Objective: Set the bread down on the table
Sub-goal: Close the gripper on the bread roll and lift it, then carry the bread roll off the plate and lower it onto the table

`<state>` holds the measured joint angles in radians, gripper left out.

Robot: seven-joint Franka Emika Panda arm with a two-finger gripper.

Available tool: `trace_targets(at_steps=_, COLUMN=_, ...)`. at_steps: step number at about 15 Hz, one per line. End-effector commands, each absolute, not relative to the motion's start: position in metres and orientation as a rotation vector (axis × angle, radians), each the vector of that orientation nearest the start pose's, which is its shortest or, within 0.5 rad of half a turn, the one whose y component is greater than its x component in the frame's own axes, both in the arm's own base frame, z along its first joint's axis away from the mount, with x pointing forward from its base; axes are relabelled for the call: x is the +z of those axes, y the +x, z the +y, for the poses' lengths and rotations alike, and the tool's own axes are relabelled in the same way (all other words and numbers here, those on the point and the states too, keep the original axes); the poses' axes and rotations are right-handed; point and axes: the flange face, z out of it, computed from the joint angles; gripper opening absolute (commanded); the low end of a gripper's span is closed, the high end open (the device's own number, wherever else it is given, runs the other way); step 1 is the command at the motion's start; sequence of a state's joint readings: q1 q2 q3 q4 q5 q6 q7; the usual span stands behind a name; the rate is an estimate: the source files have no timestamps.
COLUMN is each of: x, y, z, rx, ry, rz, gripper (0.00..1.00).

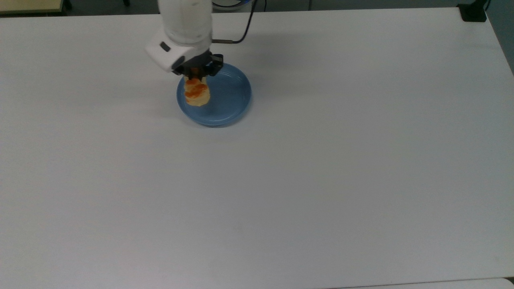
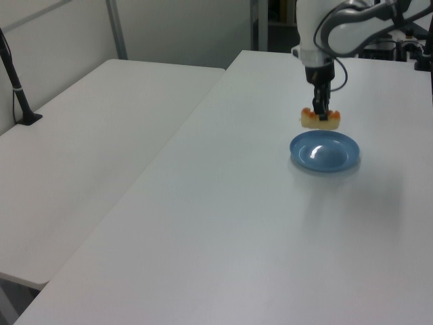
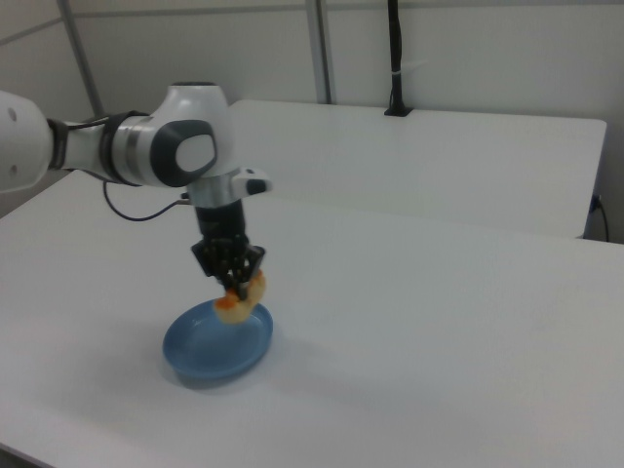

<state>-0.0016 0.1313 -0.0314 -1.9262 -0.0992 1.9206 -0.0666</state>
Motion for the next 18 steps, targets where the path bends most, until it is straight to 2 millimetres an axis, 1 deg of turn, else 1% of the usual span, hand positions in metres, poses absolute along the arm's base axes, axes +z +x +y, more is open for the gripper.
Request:
trace_targets(at_steps=1, x=0.410, y=0.594, z=-0.100, rx=0.248, ry=-3.202, rz=-0.195, gripper=0.21)
trace_targets(at_steps=2, x=0.410, y=0.596, z=-0.118, rx=0.245, ry=-3.203, rz=-0.189, gripper=0.21)
trace_targets(at_steps=4, x=0.405, y=0.590, z=-0.157, rx=0.253, ry=-3.196, rz=-0.187, gripper=0.21)
trace_targets(at_steps=6, x=0.386, y=0.584, z=-0.187, rx=0.301, ry=-3.182, rz=-0.192, gripper=0.24)
trace_targets(at_steps=7, x=0.379, y=0.583, z=-0.202, rx=0.298, ry=-3.197, rz=-0.186, gripper=0.25)
trace_targets(at_steps=9, x=0.355, y=0.584, z=-0.223, rx=0.288, ry=-3.207, rz=-0.150, gripper=0.29)
trace_targets(at_steps=10, x=0.339, y=0.584, z=-0.229, rx=0.301, ry=-3.205, rz=-0.143, gripper=0.32)
trace_targets(at_steps=11, x=0.332, y=0.585, z=-0.235, rx=0.294, ry=-3.215, rz=-0.140, gripper=0.34)
trace_targets(at_steps=12, x=0.330, y=0.585, z=-0.241, rx=0.277, ry=-3.225, rz=-0.134, gripper=0.50)
trace_targets(at_steps=14, x=0.332, y=0.582, z=-0.248, rx=0.274, ry=-3.231, rz=-0.118, gripper=1.00)
trace_targets(at_steps=15, x=0.336, y=0.583, z=-0.248, rx=0.265, ry=-3.234, rz=-0.117, gripper=1.00)
trace_targets(at_steps=16, x=0.343, y=0.585, z=-0.248, rx=0.248, ry=-3.239, rz=-0.109, gripper=1.00)
trace_targets(at_steps=17, x=0.354, y=0.592, z=-0.246, rx=0.228, ry=-3.245, rz=-0.102, gripper=1.00)
trace_targets(at_steps=18, x=0.360, y=0.594, z=-0.242, rx=0.244, ry=-3.242, rz=-0.107, gripper=1.00)
